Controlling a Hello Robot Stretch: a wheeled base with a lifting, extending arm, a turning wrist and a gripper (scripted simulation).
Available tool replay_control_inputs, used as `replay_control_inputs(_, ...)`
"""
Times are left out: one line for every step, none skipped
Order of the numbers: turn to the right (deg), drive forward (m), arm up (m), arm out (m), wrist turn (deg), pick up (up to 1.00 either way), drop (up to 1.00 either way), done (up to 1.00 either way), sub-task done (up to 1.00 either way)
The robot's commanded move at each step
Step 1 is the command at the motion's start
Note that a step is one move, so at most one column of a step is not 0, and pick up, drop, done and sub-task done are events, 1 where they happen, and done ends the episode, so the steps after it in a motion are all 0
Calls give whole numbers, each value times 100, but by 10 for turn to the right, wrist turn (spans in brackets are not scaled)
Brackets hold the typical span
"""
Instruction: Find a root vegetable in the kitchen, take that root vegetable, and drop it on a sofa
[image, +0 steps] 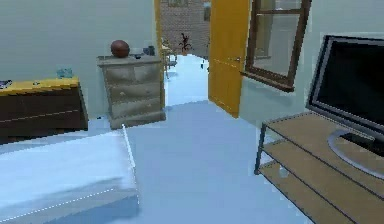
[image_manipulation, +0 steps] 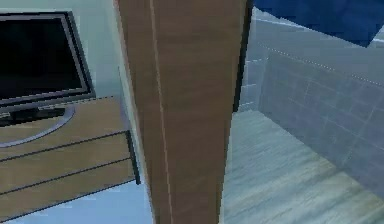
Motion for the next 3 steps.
replay_control_inputs(0,100,0,0,0,0,0,0,0)
replay_control_inputs(0,10,0,0,0,0,0,0,0)
replay_control_inputs(0,100,0,0,0,0,0,0,0)
